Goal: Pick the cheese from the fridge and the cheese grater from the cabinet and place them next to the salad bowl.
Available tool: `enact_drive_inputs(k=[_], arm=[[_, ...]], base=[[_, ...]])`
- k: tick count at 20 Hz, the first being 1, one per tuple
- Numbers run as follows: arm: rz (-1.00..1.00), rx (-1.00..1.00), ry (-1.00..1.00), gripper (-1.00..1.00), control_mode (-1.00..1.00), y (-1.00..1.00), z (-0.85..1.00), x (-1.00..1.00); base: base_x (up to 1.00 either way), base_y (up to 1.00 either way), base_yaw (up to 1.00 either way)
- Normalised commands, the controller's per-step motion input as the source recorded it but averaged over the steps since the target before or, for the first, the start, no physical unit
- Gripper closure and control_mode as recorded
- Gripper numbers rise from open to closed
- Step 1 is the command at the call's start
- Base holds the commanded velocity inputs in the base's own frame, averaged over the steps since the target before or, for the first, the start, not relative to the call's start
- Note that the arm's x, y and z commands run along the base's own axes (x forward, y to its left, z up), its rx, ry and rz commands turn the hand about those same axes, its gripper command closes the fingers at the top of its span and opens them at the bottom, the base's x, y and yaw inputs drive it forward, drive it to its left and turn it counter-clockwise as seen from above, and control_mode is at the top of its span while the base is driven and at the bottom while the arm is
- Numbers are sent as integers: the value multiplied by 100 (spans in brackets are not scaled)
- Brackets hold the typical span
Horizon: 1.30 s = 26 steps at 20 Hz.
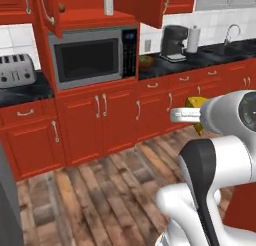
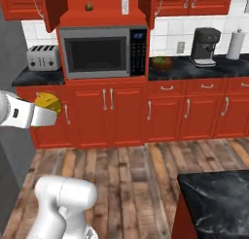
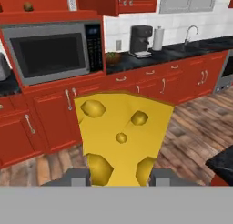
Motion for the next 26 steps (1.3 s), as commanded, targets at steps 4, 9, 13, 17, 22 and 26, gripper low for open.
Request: enact_drive_inputs(k=[4, 9, 13, 17, 22, 26], arm=[[0, 0, 0, 100, 100, 0, 0, 0], [0, 0, 0, 100, 100, 0, 0, 0], [0, 0, 0, 100, 100, 0, 0, 0], [0, 0, 0, 100, 100, 0, 0, 0], [0, 0, 0, 100, 100, 0, 0, 0], [0, 0, 0, 100, 100, 0, 0, 0]], base=[[100, 23, -48], [100, 19, -52], [100, 4, -55], [74, -13, -60], [48, -24, -54], [52, -4, -57]])
